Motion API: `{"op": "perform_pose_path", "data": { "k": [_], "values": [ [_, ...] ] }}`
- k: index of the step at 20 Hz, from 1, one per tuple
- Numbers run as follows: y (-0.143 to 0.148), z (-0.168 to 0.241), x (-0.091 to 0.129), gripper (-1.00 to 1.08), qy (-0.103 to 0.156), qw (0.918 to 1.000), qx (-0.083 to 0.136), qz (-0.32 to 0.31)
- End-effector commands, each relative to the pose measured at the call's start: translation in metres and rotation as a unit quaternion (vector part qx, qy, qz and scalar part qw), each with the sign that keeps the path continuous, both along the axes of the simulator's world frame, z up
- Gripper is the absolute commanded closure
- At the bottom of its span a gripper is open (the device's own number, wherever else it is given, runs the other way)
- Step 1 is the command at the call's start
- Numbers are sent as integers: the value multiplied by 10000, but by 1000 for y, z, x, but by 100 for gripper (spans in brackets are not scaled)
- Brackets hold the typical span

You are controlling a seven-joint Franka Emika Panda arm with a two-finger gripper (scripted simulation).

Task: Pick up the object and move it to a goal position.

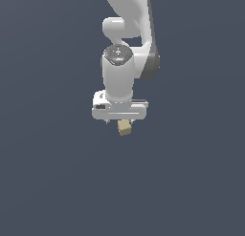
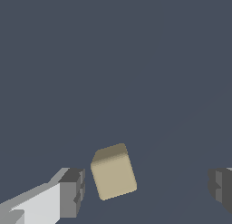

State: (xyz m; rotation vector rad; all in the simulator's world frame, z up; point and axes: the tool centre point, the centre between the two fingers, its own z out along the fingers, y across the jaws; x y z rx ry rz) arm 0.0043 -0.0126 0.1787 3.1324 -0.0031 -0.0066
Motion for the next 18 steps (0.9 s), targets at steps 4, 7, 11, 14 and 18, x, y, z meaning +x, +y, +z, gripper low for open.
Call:
{"op": "perform_pose_path", "data": {
  "k": [4, 7, 11, 14, 18],
  "values": [
    [1, -1, -1, -92, -6, 10000, 10, 9],
    [3, -4, -2, -92, -23, 10000, 38, 25],
    [5, -4, -3, -92, -33, 10000, 56, 18],
    [5, -5, -3, -92, -31, 10000, 52, 35],
    [6, -13, -8, -92, -30, 9999, 50, 148]
  ]
}}
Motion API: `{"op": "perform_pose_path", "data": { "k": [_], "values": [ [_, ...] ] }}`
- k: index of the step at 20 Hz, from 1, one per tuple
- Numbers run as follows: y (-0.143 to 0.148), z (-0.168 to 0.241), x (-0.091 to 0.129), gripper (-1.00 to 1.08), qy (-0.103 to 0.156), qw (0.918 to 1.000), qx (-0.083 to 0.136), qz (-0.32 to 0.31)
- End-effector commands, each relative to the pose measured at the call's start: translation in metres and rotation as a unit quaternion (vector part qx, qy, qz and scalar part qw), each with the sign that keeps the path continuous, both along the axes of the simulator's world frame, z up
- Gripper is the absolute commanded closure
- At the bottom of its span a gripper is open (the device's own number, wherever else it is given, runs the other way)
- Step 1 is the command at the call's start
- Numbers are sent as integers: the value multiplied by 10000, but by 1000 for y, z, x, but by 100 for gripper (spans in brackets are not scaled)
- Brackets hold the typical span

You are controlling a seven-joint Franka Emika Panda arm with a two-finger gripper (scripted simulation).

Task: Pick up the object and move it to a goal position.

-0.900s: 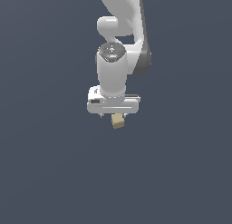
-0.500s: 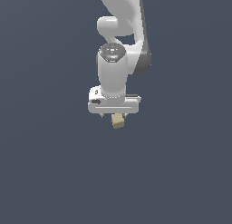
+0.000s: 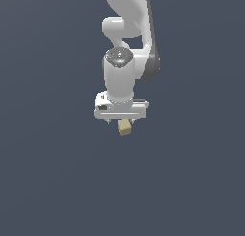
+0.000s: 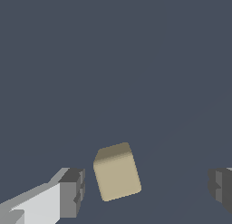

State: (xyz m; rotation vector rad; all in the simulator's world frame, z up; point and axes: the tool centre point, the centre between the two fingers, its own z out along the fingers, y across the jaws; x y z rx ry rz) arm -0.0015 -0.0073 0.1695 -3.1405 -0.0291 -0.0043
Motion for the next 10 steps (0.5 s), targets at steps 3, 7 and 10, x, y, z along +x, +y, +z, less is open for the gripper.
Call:
{"op": "perform_pose_path", "data": {
  "k": [3, 7, 10],
  "values": [
    [3, -14, -8, -92, 5, 9998, -5, 207],
    [7, -33, -21, -92, 8, 9986, -10, 523],
    [10, -51, -33, -92, 10, 9967, -12, 810]
  ]
}}
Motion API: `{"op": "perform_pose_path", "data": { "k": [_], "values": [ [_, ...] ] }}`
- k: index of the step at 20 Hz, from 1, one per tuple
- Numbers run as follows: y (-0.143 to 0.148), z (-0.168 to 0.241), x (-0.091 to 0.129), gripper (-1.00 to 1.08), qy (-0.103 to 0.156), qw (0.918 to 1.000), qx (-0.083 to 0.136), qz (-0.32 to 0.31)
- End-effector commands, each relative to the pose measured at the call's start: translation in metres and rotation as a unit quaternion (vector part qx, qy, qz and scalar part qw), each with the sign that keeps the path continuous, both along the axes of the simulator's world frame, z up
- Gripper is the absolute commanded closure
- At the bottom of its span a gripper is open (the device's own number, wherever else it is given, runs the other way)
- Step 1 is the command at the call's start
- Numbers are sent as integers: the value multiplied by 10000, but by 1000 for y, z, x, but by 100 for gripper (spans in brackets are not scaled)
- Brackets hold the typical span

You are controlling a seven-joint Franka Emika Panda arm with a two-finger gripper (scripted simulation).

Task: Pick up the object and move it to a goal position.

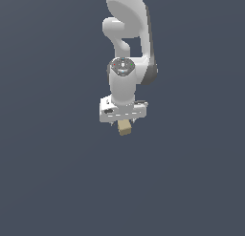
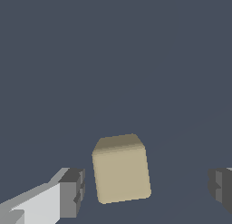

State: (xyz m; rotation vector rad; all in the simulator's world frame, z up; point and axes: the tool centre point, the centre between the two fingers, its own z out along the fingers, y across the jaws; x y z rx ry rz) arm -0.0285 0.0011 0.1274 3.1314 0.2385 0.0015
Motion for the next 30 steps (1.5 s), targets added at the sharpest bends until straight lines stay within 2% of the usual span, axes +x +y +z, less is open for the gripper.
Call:
{"op": "perform_pose_path", "data": {
  "k": [1, 10, 17, 30],
  "values": [
    [3, -13, -10, -92, 2, 9997, 0, 228],
    [9, -37, -31, -92, 5, 9978, 4, 661],
    [9, -42, -31, -92, 10, 9978, 5, 656],
    [9, -88, -32, -92, 6, 9977, 5, 674]
  ]
}}
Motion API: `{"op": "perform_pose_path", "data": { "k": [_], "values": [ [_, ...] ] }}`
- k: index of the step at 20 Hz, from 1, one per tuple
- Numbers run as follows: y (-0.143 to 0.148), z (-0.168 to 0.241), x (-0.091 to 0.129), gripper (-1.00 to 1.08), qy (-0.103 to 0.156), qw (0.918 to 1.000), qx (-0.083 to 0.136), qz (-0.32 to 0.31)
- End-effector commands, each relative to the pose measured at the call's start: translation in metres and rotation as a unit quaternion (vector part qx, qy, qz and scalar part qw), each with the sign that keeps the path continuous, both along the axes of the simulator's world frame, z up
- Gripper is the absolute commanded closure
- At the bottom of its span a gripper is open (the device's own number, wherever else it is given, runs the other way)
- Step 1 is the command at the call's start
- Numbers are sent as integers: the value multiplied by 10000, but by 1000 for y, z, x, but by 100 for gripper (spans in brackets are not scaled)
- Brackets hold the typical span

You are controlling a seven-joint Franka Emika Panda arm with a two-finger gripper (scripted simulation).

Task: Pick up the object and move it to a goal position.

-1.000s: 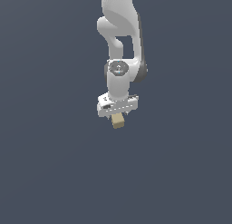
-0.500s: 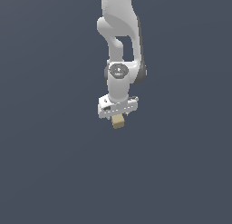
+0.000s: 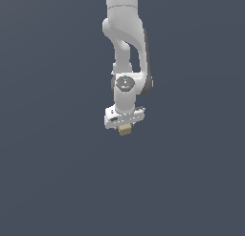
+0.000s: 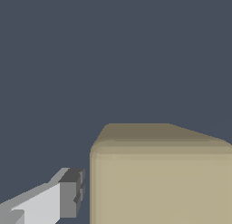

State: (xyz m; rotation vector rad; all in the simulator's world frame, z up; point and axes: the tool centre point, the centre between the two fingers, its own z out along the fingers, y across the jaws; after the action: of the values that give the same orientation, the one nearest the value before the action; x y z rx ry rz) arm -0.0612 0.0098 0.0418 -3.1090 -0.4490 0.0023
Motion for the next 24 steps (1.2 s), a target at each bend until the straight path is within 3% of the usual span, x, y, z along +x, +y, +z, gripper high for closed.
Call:
{"op": "perform_pose_path", "data": {
  "k": [1, 2, 15, 24],
  "values": [
    [0, -2, 1, -92, -7, 10000, 0, 0],
    [0, -2, 1, 108, -7, 10000, 0, 0],
    [0, 1, 2, 108, -9, 10000, -3, 0],
    [13, 31, 23, 108, -9, 10000, -3, 0]
  ]
}}
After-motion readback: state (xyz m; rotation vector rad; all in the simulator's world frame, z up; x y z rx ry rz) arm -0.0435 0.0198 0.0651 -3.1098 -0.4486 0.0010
